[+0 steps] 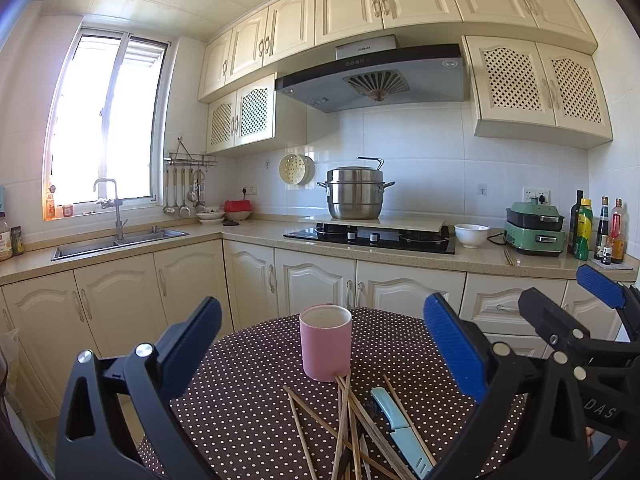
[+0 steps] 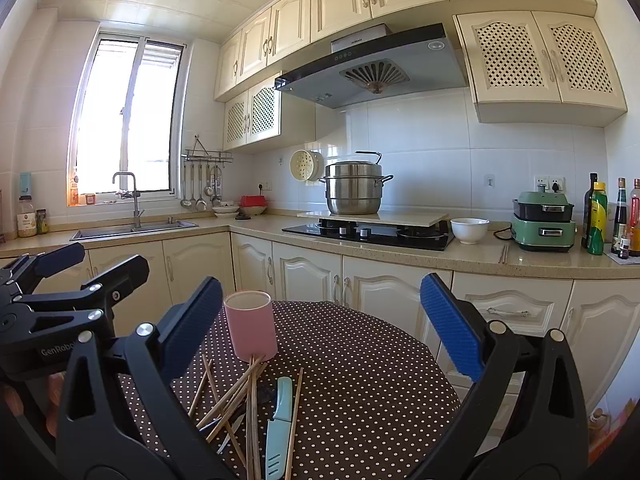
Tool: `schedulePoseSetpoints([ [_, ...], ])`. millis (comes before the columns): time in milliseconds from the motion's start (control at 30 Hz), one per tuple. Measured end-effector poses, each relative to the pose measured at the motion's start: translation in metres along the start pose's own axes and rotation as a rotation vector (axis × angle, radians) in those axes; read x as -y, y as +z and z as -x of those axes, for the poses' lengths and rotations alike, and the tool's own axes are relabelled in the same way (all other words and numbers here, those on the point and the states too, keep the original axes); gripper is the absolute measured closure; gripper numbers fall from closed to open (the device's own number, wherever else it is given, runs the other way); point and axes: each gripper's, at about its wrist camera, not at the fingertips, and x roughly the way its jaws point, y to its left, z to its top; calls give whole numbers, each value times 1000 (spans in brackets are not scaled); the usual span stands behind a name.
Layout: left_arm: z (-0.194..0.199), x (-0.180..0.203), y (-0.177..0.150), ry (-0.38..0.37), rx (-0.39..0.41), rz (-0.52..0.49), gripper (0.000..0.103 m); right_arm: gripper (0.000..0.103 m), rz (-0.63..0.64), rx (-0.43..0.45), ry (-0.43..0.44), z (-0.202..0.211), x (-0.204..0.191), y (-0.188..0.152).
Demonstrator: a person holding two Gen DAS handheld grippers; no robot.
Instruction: Organize utensils
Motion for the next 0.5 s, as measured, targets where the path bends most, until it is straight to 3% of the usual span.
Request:
schedulePoseSetpoints([
  [500,-3,-1,-2,0,-10,1,4,6,-2,-14,1,-3,-3,-3],
])
